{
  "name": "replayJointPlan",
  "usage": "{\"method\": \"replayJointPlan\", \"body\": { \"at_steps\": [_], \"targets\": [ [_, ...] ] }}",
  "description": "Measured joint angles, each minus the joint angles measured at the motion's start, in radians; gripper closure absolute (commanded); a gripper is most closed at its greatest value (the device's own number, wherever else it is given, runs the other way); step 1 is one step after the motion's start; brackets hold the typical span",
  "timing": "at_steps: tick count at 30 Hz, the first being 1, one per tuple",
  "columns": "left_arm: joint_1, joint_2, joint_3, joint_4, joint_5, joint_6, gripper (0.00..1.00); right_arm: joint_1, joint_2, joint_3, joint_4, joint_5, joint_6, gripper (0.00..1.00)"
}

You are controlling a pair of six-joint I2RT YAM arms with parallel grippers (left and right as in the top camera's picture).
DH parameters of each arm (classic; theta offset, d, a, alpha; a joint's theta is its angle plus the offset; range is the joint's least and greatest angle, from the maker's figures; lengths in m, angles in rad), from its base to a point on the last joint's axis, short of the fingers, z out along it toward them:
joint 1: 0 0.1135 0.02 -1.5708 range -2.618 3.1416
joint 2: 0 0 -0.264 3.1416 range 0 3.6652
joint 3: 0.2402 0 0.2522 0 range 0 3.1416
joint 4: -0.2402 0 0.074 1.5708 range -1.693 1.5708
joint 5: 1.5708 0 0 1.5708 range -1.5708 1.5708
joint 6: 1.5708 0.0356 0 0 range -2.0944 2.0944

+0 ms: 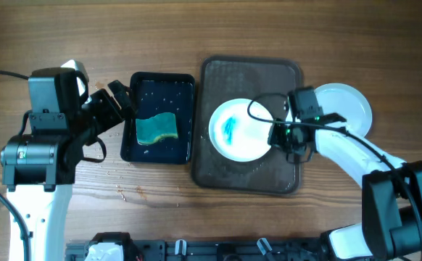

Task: Clean dirty plates on tray and stack at the side
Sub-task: 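Grasp the top plate with the right gripper and drag it onto the tray center, then grasp the green sponge from the black tray with the left gripper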

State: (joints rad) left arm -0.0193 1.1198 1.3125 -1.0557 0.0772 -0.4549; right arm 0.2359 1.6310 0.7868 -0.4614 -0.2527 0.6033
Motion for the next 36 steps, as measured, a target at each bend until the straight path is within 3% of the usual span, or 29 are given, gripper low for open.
{"method": "replayJointPlan", "body": {
  "at_steps": [7,12,15,19,24,26,28,30,31,32,34,36],
  "targets": [
    [0.000,0.000,0.000,0.027,0.025,0.000,0.00,0.000,-0.052,0.041,-0.108,0.003,-0.091,0.68],
    [-0.008,0.031,0.001,-0.020,0.080,0.000,0.00,0.000,-0.217,0.117,-0.166,0.026,-0.248,0.64],
    [-0.019,0.075,0.001,-0.044,0.115,0.002,0.29,0.000,-0.303,0.128,-0.197,0.028,-0.307,0.63],
    [-0.037,0.126,-0.001,-0.063,0.088,0.000,0.30,0.000,-0.317,0.128,-0.225,0.030,-0.340,0.62],
    [-0.116,0.301,-0.091,0.036,0.028,0.000,0.28,0.000,-0.317,0.128,-0.227,0.034,-0.344,0.62],
    [-0.143,0.449,-0.132,0.098,0.016,0.000,0.28,0.000,-0.317,0.128,-0.228,0.033,-0.344,0.62],
    [-0.157,0.557,-0.138,0.157,0.001,0.000,0.36,0.000,-0.317,0.128,-0.238,0.034,-0.344,0.62],
    [-0.163,0.648,-0.139,0.203,-0.005,-0.002,0.37,0.000,-0.317,0.128,-0.247,0.036,-0.344,0.62],
    [-0.164,0.690,-0.139,0.229,-0.009,0.000,0.42,0.000,-0.317,0.128,-0.254,0.037,-0.344,0.62],
    [-0.164,0.720,-0.139,0.249,-0.009,0.000,0.53,0.000,-0.317,0.128,-0.257,0.037,-0.344,0.62],
    [-0.164,0.743,-0.139,0.273,-0.010,0.002,0.96,0.000,-0.317,0.128,-0.257,0.037,-0.344,0.62],
    [-0.164,0.749,-0.139,0.279,-0.022,0.000,0.96,0.000,-0.317,0.128,-0.257,0.037,-0.345,0.62]
  ]
}}
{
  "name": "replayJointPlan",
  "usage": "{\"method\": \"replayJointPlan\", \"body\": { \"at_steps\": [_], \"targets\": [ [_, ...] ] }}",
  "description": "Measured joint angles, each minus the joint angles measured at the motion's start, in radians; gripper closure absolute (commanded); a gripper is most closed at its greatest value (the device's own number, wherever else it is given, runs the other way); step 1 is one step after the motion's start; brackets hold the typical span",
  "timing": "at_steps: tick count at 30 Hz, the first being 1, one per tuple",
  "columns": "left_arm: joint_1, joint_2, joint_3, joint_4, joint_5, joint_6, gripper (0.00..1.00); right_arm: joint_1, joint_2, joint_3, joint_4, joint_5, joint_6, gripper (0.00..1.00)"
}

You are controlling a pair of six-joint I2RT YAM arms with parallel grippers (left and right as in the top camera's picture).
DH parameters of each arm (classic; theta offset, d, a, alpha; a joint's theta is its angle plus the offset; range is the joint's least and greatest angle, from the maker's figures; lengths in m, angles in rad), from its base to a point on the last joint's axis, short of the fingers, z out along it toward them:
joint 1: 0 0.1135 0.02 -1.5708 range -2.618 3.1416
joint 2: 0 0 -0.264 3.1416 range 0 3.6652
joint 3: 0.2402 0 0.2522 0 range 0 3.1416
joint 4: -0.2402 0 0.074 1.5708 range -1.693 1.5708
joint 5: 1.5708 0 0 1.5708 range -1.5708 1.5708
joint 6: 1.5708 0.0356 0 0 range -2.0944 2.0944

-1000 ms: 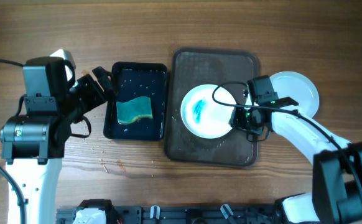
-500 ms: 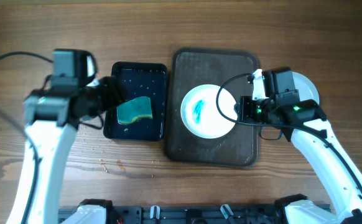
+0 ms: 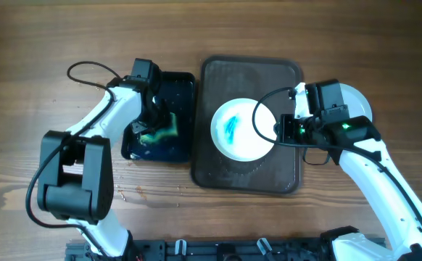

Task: Clean dirty plates on tray and stack at the side
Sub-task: 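Grasp the green sponge from the black tray with the left gripper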

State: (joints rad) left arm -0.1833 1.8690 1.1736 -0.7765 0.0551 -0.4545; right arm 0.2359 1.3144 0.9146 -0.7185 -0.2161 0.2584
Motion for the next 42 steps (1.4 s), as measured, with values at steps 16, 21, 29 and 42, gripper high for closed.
{"method": "replayJointPlan", "body": {
  "at_steps": [16,21,29,42],
  "targets": [
    [0.000,-0.002,0.064,-0.212,-0.006,0.008,0.43,0.000,0.000,0.000,-0.004,0.000,0.000,0.63],
    [0.000,-0.034,-0.063,-0.030,-0.006,0.002,0.96,0.000,0.000,0.000,-0.004,0.000,0.000,0.63],
    [0.002,-0.061,-0.093,-0.019,-0.014,0.004,0.96,0.000,0.000,0.000,-0.018,0.126,0.083,0.59],
    [0.000,-0.055,0.470,-0.491,0.004,0.012,0.96,-0.001,0.270,0.000,0.094,0.056,-0.071,0.70]
  ]
}}
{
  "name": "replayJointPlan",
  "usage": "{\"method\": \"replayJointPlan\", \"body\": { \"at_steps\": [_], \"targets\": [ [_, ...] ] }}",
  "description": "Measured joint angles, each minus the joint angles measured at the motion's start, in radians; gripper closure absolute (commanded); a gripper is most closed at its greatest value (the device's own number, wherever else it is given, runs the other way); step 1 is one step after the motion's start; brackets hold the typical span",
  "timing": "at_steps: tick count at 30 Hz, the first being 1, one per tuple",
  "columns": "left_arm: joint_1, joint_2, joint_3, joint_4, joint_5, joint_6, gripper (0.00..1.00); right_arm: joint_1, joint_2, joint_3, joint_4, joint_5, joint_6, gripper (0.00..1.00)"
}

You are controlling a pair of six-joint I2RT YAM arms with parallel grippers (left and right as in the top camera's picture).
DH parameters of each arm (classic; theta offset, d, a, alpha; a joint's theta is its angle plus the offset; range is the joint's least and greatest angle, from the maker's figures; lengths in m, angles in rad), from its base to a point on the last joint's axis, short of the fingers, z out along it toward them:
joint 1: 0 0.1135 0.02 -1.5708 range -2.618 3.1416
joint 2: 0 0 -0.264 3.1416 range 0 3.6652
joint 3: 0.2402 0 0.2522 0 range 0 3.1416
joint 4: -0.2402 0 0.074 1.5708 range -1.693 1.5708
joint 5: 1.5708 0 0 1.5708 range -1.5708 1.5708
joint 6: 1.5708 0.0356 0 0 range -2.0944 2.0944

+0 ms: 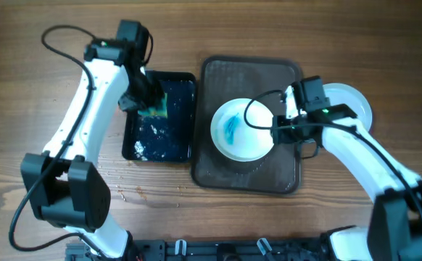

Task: Clean dirty plates on tray and stack at the side
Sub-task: 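Grasp the green sponge from the black tray with the left gripper, then scrub the blue-marked plate with the sponge while right gripper holds rim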

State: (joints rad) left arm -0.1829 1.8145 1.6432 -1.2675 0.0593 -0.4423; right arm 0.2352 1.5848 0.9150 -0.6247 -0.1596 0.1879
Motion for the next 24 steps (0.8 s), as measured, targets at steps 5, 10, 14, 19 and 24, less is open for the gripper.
{"method": "replayJointPlan", "body": {
  "at_steps": [5,10,14,19,24],
  "targets": [
    [-0.046,-0.013,0.045,0.013,0.021,0.004,0.96,0.000,0.101,0.000,0.116,-0.031,0.019,0.76],
    [-0.142,-0.013,0.045,0.060,0.027,0.004,0.96,-0.002,0.163,0.005,0.163,-0.039,0.057,0.96],
    [-0.222,-0.005,0.045,0.114,0.035,0.003,0.96,-0.004,0.173,0.016,0.159,-0.054,0.082,0.96],
    [-0.283,0.072,0.045,0.192,0.069,-0.007,0.96,-0.004,0.173,0.021,0.143,-0.049,0.089,0.96],
    [-0.340,0.241,0.045,0.282,0.188,-0.012,0.96,-0.004,0.175,0.028,0.123,-0.041,0.096,0.96]
  ]
}}
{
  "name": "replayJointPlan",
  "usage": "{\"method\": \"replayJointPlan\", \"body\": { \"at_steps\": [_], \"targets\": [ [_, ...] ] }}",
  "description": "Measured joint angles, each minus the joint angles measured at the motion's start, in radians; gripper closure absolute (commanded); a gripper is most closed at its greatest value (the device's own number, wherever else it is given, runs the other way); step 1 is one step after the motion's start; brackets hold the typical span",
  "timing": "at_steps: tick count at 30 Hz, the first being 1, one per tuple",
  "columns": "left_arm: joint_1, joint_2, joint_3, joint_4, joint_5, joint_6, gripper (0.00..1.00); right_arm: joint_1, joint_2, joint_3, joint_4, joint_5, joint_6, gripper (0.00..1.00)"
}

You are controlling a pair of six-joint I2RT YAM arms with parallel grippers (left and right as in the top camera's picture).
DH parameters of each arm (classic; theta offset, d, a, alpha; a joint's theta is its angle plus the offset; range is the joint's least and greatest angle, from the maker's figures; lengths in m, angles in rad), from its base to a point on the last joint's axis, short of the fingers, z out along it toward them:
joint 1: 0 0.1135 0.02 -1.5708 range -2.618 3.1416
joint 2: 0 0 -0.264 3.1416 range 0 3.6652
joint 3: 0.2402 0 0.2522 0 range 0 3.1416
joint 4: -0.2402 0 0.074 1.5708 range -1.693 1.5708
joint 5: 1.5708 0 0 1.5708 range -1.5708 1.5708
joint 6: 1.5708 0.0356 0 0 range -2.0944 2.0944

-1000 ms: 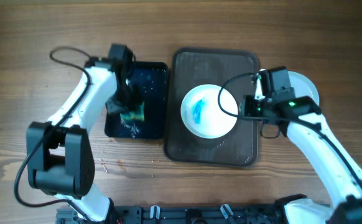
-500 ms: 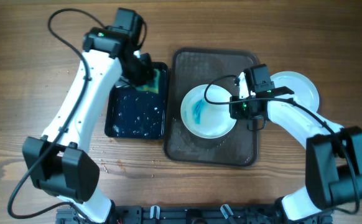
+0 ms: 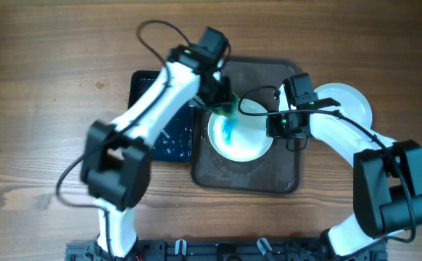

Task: Clean dirty plates on tray and stack at the side
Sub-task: 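Scrub the blue-marked plate with the sponge while right gripper holds rim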

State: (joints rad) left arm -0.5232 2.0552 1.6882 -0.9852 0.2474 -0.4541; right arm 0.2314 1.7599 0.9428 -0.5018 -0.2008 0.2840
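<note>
A white plate [image 3: 243, 141] with a blue smear [image 3: 229, 130] lies on the brown tray [image 3: 218, 174]. My left gripper [image 3: 224, 101] is shut on the green and yellow sponge [image 3: 228, 111], which sits at the plate's upper left edge. My right gripper [image 3: 275, 125] is at the plate's right rim and looks shut on it. A clean white plate [image 3: 349, 101] rests on the table to the right of the tray.
The black basin [image 3: 173, 138], with foam specks in it, stands to the left of the tray and is partly covered by my left arm. Bare wooden table lies around both. Cables loop above the tray.
My left gripper has moved right with the sponge, from the far end of the basin to the plate's upper left edge. My right gripper stays at the plate's right rim.
The sponge first lay in the basin, with my left gripper open beside it. Then the gripper was down on the sponge in the basin, then held it at the basin's far end. Now the sponge is at the smeared plate. My right gripper stayed by the plate's rim throughout.
</note>
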Motion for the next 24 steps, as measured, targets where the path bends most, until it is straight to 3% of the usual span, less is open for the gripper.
{"method": "replayJointPlan", "body": {
  "at_steps": [6,14,16,24],
  "targets": [
    [-0.064,0.158,0.000,0.085,0.079,0.000,0.96,0.000,0.000,0.002,-0.011,0.000,0.003,0.96],
    [-0.089,0.158,0.027,-0.040,-0.262,0.003,0.96,0.009,0.000,0.003,-0.011,-0.011,0.004,0.96],
    [-0.089,0.158,0.028,-0.048,-0.274,0.013,0.96,0.014,0.001,0.003,-0.010,-0.018,0.007,0.95],
    [-0.047,0.174,-0.016,0.123,0.128,0.127,0.96,0.002,0.002,0.005,-0.033,-0.004,0.065,0.96]
  ]
}}
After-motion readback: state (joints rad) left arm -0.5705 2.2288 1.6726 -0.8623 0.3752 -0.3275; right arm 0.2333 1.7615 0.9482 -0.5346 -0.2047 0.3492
